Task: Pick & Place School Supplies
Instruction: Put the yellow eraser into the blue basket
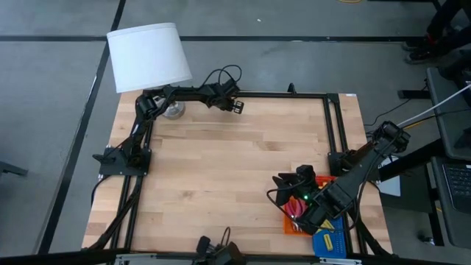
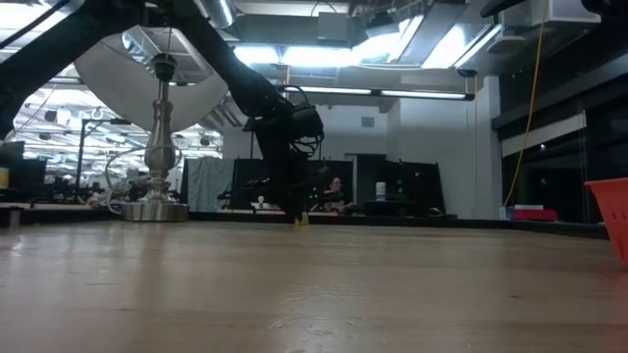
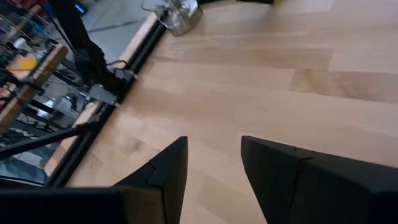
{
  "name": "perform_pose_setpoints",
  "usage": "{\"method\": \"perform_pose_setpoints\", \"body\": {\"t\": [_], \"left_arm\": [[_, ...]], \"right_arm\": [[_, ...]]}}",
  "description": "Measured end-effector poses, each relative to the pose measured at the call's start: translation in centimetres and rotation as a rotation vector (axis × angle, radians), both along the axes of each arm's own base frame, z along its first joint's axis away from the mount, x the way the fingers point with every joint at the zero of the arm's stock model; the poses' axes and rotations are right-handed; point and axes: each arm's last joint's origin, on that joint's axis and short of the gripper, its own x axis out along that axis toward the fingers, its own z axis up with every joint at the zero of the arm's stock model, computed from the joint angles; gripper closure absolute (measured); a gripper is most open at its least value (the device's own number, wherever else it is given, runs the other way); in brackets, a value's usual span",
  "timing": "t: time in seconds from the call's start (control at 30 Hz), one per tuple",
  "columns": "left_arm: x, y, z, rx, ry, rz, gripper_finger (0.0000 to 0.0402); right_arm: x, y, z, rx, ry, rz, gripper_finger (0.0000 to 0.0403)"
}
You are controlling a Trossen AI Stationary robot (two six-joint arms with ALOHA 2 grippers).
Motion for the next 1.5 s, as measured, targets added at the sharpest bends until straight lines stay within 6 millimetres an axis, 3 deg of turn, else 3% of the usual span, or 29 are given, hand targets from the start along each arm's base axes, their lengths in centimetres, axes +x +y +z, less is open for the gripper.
{"method": "perform_pose_setpoints", "body": {"t": [0.1,0.23,0.33,0.43,0.6,0.77,0.93,1.13,1.3,1.5], "left_arm": [[0.1,-0.7,0.4,-0.029,0.002,-0.048,0.0381],[1.0,-3.8,2.6,-0.053,0.006,-0.149,0.0381],[1.6,-7.4,5.5,-0.036,0.001,-0.253,0.0381],[1.3,-12.2,8.7,-0.043,0.03,-0.379,0.0381],[-1.4,-20.5,15.8,-0.029,-0.05,-0.648,0.0381],[-5.3,-25.5,21.5,0.031,-0.345,-0.795,0.0382],[-6.0,-28.0,22.4,0.027,-0.638,-0.936,0.0382],[-6.0,-30.4,22.1,-0.02,-0.721,-1.067,0.0382],[-6.1,-32.5,23.2,-0.011,-0.841,-1.18,0.0382],[-6.2,-33.1,23.3,0.018,-0.849,-1.189,0.0383]], "right_arm": [[-0.1,0.1,0.1,-0.017,-0.029,-0.003,0.025],[0.0,0.2,0.2,-0.03,-0.061,-0.013,0.025],[0.1,0.2,0.3,-0.057,-0.088,-0.017,0.025],[0.2,0.2,0.5,-0.096,-0.114,-0.018,0.025],[0.5,0.4,1.0,-0.104,-0.206,-0.043,0.025],[0.6,0.8,2.2,-0.107,-0.246,-0.008,0.025],[2.5,1.6,3.9,-0.083,-0.25,0.14,0.025],[4.5,1.5,6.4,-0.1,-0.38,0.196,0.025],[5.7,1.0,6.7,-0.066,-0.443,0.163,0.0243],[7.3,1.4,6.3,-0.046,-0.501,0.18,0.0208]]}}
